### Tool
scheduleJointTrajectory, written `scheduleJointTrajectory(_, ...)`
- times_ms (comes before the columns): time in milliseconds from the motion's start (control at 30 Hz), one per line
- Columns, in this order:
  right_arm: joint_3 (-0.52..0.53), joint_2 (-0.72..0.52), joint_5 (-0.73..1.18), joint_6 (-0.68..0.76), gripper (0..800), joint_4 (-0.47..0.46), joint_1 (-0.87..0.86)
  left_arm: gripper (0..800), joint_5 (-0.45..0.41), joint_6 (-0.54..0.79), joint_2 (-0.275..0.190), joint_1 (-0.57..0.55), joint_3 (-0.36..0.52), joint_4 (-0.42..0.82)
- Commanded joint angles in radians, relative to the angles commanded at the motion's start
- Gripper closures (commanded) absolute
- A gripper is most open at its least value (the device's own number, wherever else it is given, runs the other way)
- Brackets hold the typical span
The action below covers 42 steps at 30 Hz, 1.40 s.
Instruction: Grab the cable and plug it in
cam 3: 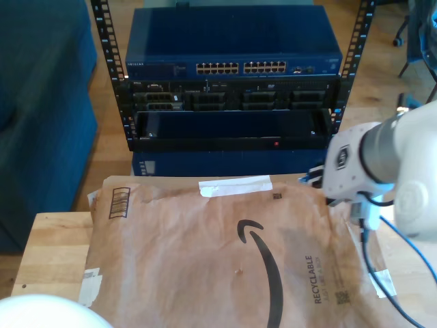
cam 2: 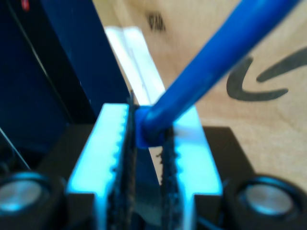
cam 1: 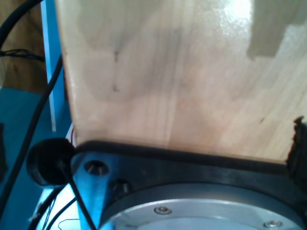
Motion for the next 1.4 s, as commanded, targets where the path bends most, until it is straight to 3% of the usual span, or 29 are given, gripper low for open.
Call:
scheduleJointTrajectory(267, -0.040, 0.017, -0.224, -0.005, 800, -0.057, 0.003, 0, 0.000, 0.000, 0.000, 0.000, 0.000, 0.000)
scheduleJointTrajectory(433, -0.107, 0.149, -0.388, -0.003, 800, -0.193, -0.005, 0, 0.000, 0.000, 0.000, 0.000, 0.000, 0.000)
scheduleJointTrajectory(767, 0.060, 0.087, -0.526, -0.006, 800, -0.196, 0.008, 0, 0.000, 0.000, 0.000, 0.000, 0.000, 0.000)
scheduleJointTrajectory(1133, 0.109, 0.087, -0.586, -0.011, 800, -0.253, 0.107, 0, 0.000, 0.000, 0.000, 0.000, 0.000, 0.000)
scheduleJointTrajectory(1400, 0.034, 0.123, -0.491, -0.012, 800, -0.285, 0.103, 0, 0.000, 0.000, 0.000, 0.000, 0.000, 0.000)
